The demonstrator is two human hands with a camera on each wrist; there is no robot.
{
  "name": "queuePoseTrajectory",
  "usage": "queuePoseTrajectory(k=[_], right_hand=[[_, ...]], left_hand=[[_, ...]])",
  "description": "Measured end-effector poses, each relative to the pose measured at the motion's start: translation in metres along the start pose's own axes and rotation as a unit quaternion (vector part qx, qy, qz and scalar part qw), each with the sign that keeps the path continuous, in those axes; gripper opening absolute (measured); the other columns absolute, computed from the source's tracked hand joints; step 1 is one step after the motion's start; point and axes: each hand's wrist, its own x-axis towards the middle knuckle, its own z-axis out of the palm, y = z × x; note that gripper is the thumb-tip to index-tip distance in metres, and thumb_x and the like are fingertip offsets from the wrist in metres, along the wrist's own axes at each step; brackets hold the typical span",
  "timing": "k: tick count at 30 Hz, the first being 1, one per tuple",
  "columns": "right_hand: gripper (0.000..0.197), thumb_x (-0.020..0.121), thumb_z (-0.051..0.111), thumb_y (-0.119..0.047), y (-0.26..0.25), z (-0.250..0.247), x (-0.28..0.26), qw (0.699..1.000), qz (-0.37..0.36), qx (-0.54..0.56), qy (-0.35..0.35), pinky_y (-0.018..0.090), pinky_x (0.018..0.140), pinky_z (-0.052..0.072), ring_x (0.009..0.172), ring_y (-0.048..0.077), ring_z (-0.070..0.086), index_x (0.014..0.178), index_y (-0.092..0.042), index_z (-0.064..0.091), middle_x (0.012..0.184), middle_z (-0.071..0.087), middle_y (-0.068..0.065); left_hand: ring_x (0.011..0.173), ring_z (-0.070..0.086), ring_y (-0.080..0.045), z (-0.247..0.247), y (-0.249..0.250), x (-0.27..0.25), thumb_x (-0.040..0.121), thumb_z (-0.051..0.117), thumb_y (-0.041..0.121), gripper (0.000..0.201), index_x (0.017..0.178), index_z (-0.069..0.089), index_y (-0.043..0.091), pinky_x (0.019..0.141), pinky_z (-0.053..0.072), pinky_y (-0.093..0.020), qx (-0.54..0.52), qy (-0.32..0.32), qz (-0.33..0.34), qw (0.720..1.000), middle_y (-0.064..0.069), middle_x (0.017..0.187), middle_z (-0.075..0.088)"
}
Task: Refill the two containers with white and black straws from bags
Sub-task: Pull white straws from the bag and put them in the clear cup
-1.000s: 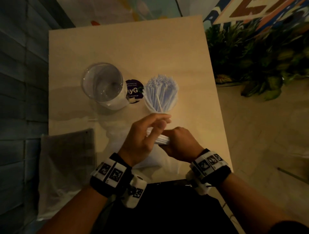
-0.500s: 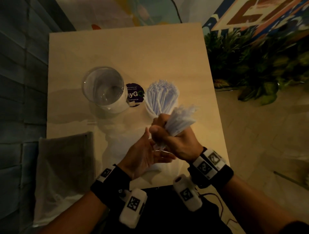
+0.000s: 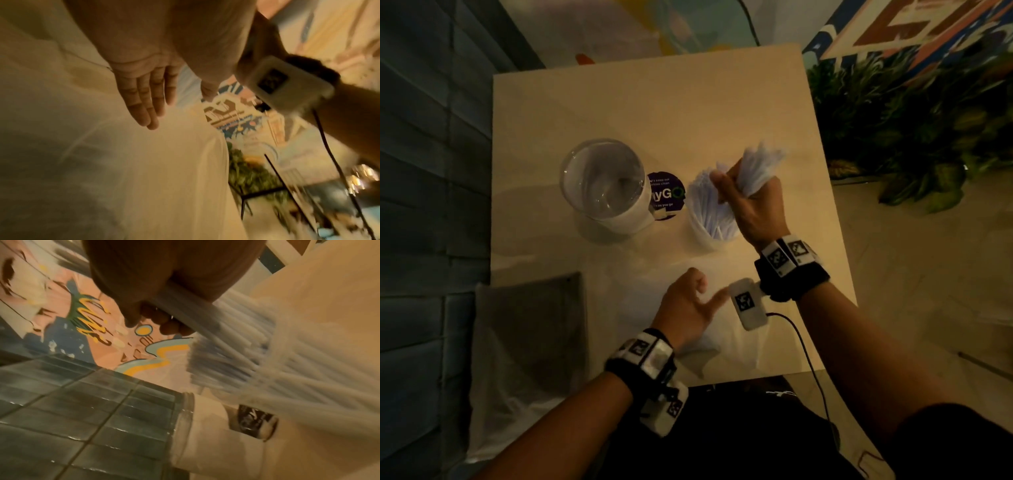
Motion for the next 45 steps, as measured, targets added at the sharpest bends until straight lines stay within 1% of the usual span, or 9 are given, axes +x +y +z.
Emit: queuePoseTrajectory(k=[8, 13, 17, 22, 26, 30, 38, 42, 45], right_hand=[[0.019, 0.090, 0.072, -0.017, -0.009, -0.015, 0.002, 0.999, -0.032, -0.036, 0.012, 0.029, 0.075, 0.057, 0.081, 0.018, 0.064, 0.096, -0.005, 0.059, 0.089, 0.063, 0.004], [0.010, 0.097, 0.063, -0.022, -0.009, -0.064, -0.026, 0.993, -0.033, -0.062, 0.098, 0.030, 0.075, 0.055, 0.082, 0.023, 0.065, 0.097, -0.013, 0.057, 0.089, 0.064, 0.008], [0.013, 0.094, 0.066, -0.026, 0.037, -0.097, -0.074, 0.975, 0.081, -0.186, 0.089, 0.023, 0.068, 0.048, 0.077, 0.008, 0.061, 0.096, -0.018, 0.056, 0.086, 0.061, -0.003], [0.060, 0.075, 0.080, -0.053, 0.093, -0.095, -0.128, 0.908, 0.313, -0.273, -0.060, 0.033, 0.074, 0.052, 0.089, 0.020, 0.063, 0.118, -0.021, 0.053, 0.106, 0.063, 0.002], [0.079, 0.072, 0.076, -0.066, 0.101, -0.064, -0.127, 0.865, 0.407, -0.236, -0.176, 0.032, 0.078, 0.048, 0.099, 0.023, 0.064, 0.129, -0.020, 0.047, 0.110, 0.067, 0.003], [0.045, 0.082, 0.072, -0.056, 0.104, -0.037, -0.119, 0.854, 0.379, -0.231, -0.272, 0.035, 0.079, 0.050, 0.095, 0.025, 0.063, 0.103, -0.016, 0.066, 0.103, 0.068, 0.003], [0.021, 0.086, 0.067, -0.018, 0.074, -0.023, -0.118, 0.891, 0.297, -0.220, -0.264, 0.033, 0.061, 0.039, 0.072, 0.023, 0.053, 0.072, -0.007, 0.056, 0.075, 0.058, 0.008], [0.043, 0.055, 0.083, -0.012, 0.031, -0.020, -0.115, 0.924, 0.333, -0.040, -0.184, 0.037, 0.062, 0.044, 0.067, 0.021, 0.053, 0.065, -0.019, 0.041, 0.067, 0.054, 0.008], [0.033, 0.059, 0.065, 0.008, -0.004, -0.010, -0.112, 0.895, 0.380, 0.180, -0.150, 0.039, 0.061, 0.054, 0.071, 0.037, 0.062, 0.076, -0.013, 0.046, 0.075, 0.056, 0.025]], left_hand=[[0.108, 0.051, -0.032, 0.045, 0.024, 0.003, 0.073, 0.074, 0.048, 0.076, 0.125, 0.027, 0.016, 0.081, 0.050, -0.046, 0.205, 0.025, 0.065, 0.976, -0.007, 0.122, 0.040], [0.121, 0.043, -0.032, 0.050, 0.030, 0.003, 0.066, 0.055, 0.082, 0.102, 0.136, 0.021, 0.016, 0.092, 0.047, -0.050, 0.204, 0.023, 0.039, 0.978, -0.011, 0.138, 0.033], [0.135, 0.024, -0.037, 0.063, 0.036, -0.001, 0.069, 0.048, 0.086, 0.112, 0.147, 0.011, 0.015, 0.105, 0.032, -0.057, 0.305, 0.006, 0.032, 0.952, -0.013, 0.152, 0.018], [0.138, 0.018, -0.037, 0.067, 0.030, 0.006, 0.080, 0.062, 0.049, 0.095, 0.150, 0.007, 0.015, 0.109, 0.027, -0.057, 0.331, 0.021, -0.012, 0.943, -0.012, 0.157, 0.008], [0.126, 0.040, -0.036, 0.051, 0.012, 0.011, 0.083, 0.057, 0.017, 0.057, 0.134, 0.034, 0.006, 0.102, 0.040, -0.042, 0.146, 0.049, -0.103, 0.983, -0.015, 0.142, 0.037], [0.098, 0.062, -0.035, 0.031, -0.014, 0.004, 0.089, 0.057, 0.010, 0.006, 0.085, 0.059, 0.005, 0.081, 0.048, -0.035, -0.072, 0.087, -0.161, 0.980, -0.017, 0.101, 0.068], [0.067, 0.061, -0.016, -0.007, -0.025, -0.060, 0.085, 0.047, -0.003, 0.020, 0.093, 0.060, 0.011, 0.056, 0.054, -0.028, -0.554, 0.121, -0.139, 0.812, -0.008, 0.083, 0.063], [0.075, 0.061, -0.013, -0.019, -0.043, -0.071, 0.074, 0.075, 0.012, 0.030, 0.092, 0.056, 0.024, 0.060, 0.046, -0.024, -0.240, 0.168, -0.066, 0.954, 0.002, 0.086, 0.064], [0.076, 0.063, -0.012, -0.023, -0.051, -0.065, 0.076, 0.070, 0.035, 0.013, 0.075, 0.066, 0.022, 0.065, 0.052, -0.031, -0.169, 0.213, -0.060, 0.960, 0.005, 0.078, 0.070]])
